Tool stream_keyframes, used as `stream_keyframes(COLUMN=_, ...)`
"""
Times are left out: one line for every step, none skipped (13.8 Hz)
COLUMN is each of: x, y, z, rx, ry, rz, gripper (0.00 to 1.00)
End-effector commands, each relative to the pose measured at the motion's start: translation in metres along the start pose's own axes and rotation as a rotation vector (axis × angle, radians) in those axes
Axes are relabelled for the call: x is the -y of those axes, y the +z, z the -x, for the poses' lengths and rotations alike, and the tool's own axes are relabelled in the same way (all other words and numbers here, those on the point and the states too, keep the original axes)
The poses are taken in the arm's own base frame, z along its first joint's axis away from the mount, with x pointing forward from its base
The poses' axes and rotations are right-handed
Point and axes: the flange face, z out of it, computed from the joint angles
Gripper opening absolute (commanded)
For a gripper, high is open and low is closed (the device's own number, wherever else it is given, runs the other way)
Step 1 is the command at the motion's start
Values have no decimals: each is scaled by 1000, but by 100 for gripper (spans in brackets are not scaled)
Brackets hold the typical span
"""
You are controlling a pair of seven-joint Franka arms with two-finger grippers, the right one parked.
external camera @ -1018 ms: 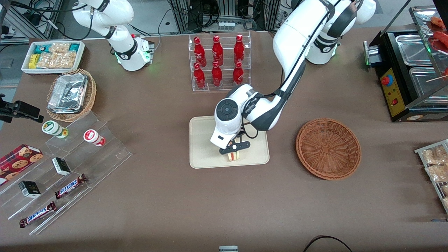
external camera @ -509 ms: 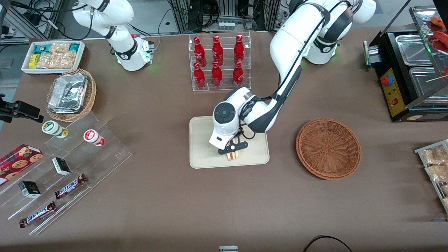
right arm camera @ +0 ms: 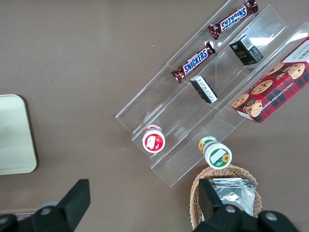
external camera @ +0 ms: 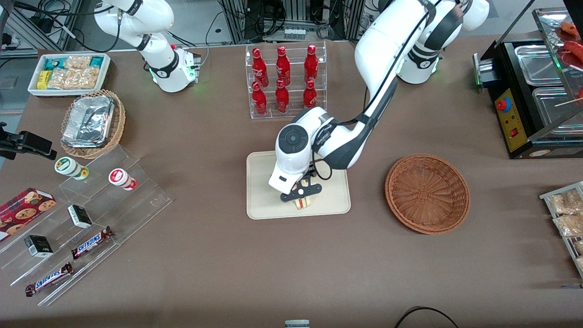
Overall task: Place sandwich from basket to tray
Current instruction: 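Lower the sandwich onto the tray and open the left gripper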
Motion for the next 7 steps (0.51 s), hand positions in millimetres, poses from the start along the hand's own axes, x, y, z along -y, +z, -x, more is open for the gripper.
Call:
stream_keyframes(x=6, y=-57, z=0, rx=-24, ry=-8, rz=-2, gripper=100)
stream_keyframes(x=7, y=-69, z=-4, rx=-24, ry=-13, rz=-1, gripper=100)
stream_keyframes(x=13, y=-75, z=-11, rx=-26, ry=-8, rz=-12, gripper=100)
stream_keyframes(x=20, y=-79, z=-18, rx=-51, ry=28, rz=-41, gripper=100)
stream_keyframes(x=31, y=-89, z=-28, rx=-76, ry=26, rz=-69, gripper=100)
stream_keyframes(x=47, y=-94, z=-39, rx=-60, ry=7, rz=-103, gripper=100)
stream_keyframes(x=70, y=-100, z=-59, rx=-38, ry=0, rz=-133, gripper=100)
